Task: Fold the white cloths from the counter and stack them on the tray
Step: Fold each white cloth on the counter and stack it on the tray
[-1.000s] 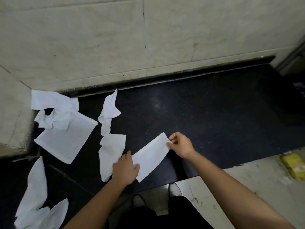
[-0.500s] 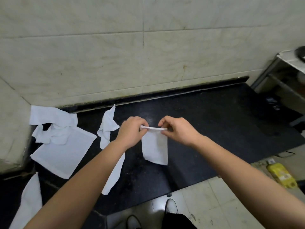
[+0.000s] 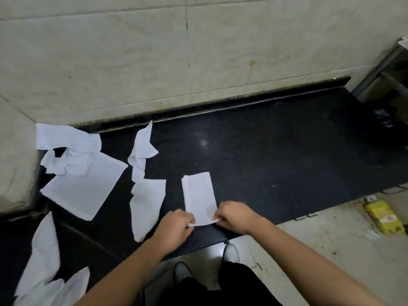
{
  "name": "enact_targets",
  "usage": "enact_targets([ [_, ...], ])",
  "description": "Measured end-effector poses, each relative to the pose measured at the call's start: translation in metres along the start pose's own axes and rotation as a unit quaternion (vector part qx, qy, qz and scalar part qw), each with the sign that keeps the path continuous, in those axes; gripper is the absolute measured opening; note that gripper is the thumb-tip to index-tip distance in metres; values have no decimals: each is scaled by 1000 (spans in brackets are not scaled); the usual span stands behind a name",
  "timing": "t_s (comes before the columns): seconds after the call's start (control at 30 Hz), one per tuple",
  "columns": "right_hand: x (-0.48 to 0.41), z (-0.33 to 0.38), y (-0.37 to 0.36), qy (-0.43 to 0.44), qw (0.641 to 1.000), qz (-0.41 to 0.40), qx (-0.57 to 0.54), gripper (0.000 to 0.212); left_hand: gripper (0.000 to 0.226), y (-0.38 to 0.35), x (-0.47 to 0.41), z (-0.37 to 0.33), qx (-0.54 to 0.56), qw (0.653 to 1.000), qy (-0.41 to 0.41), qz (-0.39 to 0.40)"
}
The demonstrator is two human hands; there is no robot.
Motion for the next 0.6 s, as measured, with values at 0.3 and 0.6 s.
enact_targets([
  [0.3, 25, 2, -63, 74, 997, 11, 20, 32, 19, -62, 35, -15, 36, 988, 29, 150],
  [0.6, 6, -3, -44, 31, 996, 68, -52, 24, 13, -47, 9, 2, 146, 960, 92, 221],
])
Point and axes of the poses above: each hand's wrist, its own x-axis away from the middle knuckle, its own y-axis out of the back of the hand, z = x × y, the point moved 9 cm from there along -x, towards the middle knuckle, and after that the axes turned 6 degrees about -x, right-handed, at the moved point
